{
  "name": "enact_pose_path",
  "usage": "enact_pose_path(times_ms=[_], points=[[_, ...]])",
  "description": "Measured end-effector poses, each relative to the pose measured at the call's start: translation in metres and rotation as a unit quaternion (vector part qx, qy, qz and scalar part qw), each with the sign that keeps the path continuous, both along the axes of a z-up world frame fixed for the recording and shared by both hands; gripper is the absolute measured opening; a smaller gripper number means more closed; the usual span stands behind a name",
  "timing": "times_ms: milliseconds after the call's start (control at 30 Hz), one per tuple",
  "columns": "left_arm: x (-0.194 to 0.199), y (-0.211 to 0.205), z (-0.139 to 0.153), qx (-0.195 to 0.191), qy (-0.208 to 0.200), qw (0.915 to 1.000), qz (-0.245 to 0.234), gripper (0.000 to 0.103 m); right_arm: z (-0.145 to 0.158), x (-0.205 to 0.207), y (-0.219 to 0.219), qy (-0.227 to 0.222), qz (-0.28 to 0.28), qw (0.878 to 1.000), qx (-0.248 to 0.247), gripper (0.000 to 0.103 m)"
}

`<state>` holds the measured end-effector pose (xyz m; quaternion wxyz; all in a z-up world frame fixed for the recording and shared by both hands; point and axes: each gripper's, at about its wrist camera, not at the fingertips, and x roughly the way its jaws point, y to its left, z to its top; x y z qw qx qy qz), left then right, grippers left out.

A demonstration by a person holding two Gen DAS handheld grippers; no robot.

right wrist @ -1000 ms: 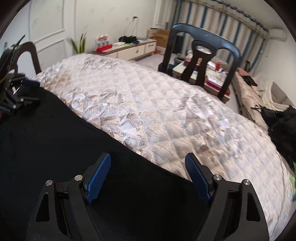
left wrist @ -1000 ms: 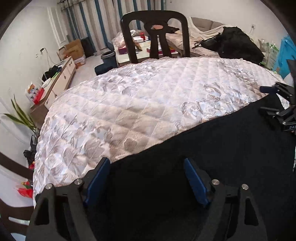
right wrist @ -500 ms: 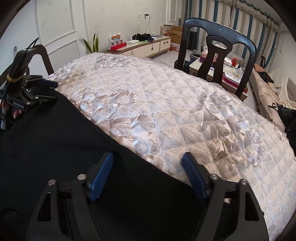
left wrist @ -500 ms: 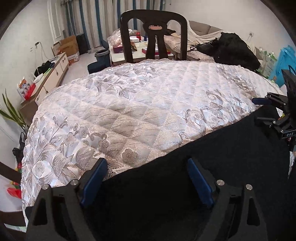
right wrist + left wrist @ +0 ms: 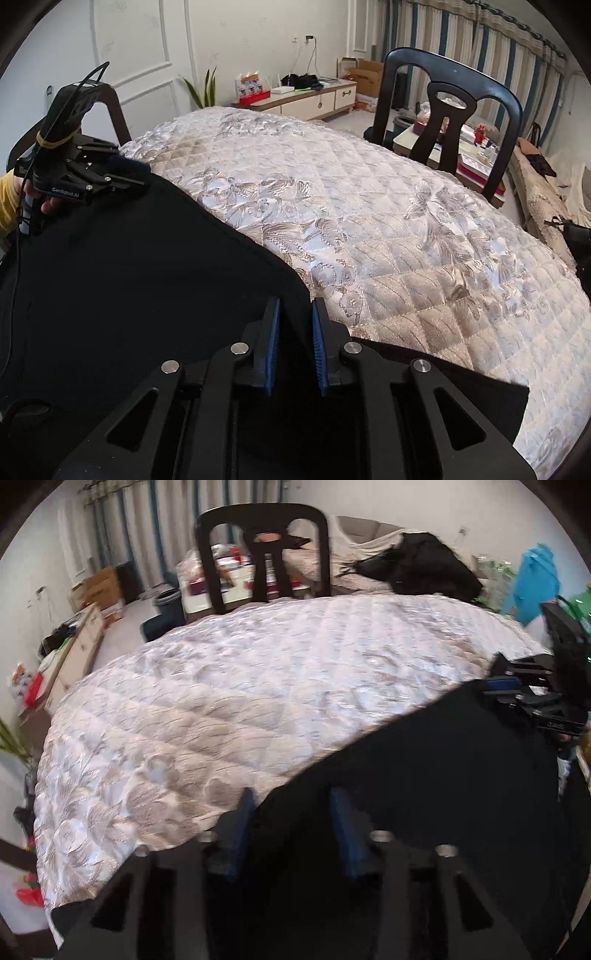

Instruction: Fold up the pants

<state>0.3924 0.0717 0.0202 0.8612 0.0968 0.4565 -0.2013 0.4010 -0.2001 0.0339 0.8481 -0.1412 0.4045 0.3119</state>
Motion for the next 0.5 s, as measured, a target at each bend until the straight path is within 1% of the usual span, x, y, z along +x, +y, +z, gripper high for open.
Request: enact_pose_path(times_ms=[67,133,233,267,333,400,500], points=[[-0.002,-0.004,0.001,0.010,-0.006,0.9999,-0.009,0.035,0.001,-0.001,0.001,-0.003,-0.002,1.000,-0.002,0.015],[-0.003,-0.006,0.001,0.009,-0.006,0.9999,-0.013,0.028,0.001,-0.002,0.002,-0.006,-0.004,1.000,-0.005,0.014],[-0.006,-0.009,0.001,0.012,-0.012,0.9998,-0.014,0.022,0.002,-0.005,0.003,-0.014,-0.008,1.000,-0.010,0.009],[-0.009,-0.011,0.001,0.016,-0.017,0.9996,-0.013,0.020,0.002,-0.006,0.003,-0.017,-0.011,1.000,-0.012,0.008],[-0.013,-0.015,0.002,0.033,-0.028,0.9990,-0.014,0.014,0.004,-0.009,0.003,-0.024,-0.018,0.999,-0.013,0.006],[-0.019,-0.019,0.004,0.053,-0.039,0.9977,-0.015,0.012,0.006,-0.015,0.003,-0.034,-0.023,0.999,-0.018,0.006],[-0.030,-0.021,0.009,0.065,-0.058,0.9961,-0.014,0.012,0.014,-0.028,0.003,-0.051,-0.027,0.998,-0.017,0.006]])
